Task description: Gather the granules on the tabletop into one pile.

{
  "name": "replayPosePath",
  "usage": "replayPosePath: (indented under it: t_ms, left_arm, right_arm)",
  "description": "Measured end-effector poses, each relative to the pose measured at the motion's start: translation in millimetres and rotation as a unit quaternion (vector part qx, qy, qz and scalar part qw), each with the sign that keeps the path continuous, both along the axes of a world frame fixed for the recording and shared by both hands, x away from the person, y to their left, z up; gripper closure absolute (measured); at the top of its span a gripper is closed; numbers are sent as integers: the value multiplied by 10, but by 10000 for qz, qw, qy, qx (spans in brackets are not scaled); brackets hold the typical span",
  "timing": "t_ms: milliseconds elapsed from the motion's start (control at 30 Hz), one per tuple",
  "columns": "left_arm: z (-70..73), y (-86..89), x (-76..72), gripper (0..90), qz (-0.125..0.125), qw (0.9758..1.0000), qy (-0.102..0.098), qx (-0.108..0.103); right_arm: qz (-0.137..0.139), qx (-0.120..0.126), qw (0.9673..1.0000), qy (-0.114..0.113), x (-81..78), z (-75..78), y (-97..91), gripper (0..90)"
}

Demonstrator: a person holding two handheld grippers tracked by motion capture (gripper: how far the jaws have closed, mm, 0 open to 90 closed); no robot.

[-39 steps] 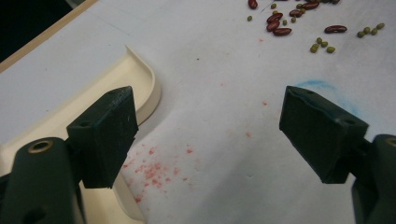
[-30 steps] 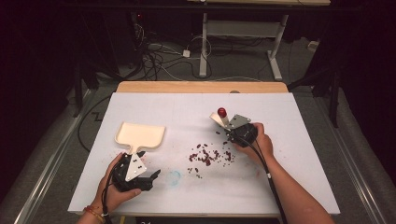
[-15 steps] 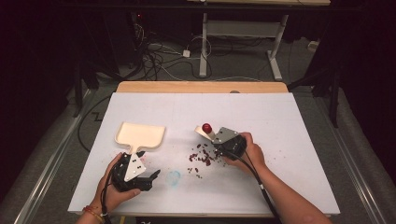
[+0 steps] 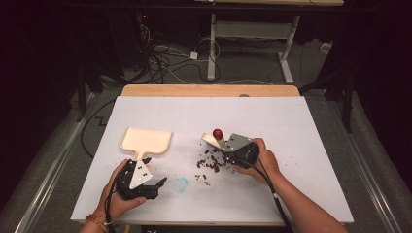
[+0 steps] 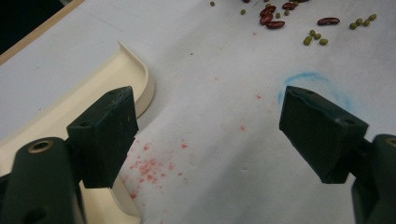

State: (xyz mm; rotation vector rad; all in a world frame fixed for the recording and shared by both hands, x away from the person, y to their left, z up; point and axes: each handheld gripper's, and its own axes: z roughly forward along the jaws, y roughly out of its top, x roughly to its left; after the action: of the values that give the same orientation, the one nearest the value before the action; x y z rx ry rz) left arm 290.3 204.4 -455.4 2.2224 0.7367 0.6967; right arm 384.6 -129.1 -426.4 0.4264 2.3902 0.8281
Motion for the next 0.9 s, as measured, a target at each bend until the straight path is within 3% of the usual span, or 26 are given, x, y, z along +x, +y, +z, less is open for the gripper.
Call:
replayPosePath:
  t_ms: [167,267,433,533,600,733,800,900]
  left_arm:
    - [-1,0,17,188,11,10000,61,-34]
    - [-8,3,36,188,17,9998,135,-125]
    - [-4,25,44,188,19,9997,168,-194]
    - [-12,41,49,188,64,9996,203,-164]
    - [-19,49,49,189,79,9995,231,-216]
    - [-24,60,43,189,76,9995,266,-178]
    - [-26,56,43,189,79,9994,271,-186]
    - [-23,47,42,189,73,9995,267,-175]
  right_arm:
    - [-104,202,9996,-162,116,122,-81,673]
    - [81,493,9987,-102,285,161,-96,673]
    - [187,194,9989,-389,527,123,79,673]
    - [177,47,9989,-421,626,41,199,673]
    - [220,99,9990,-389,668,-35,259,673]
    - [522,130,9982,-251,658,-112,311,673]
    - [863,18,9960,-215,592,-151,341,671]
    - [1023,-121,9944,-235,541,-175,345,669]
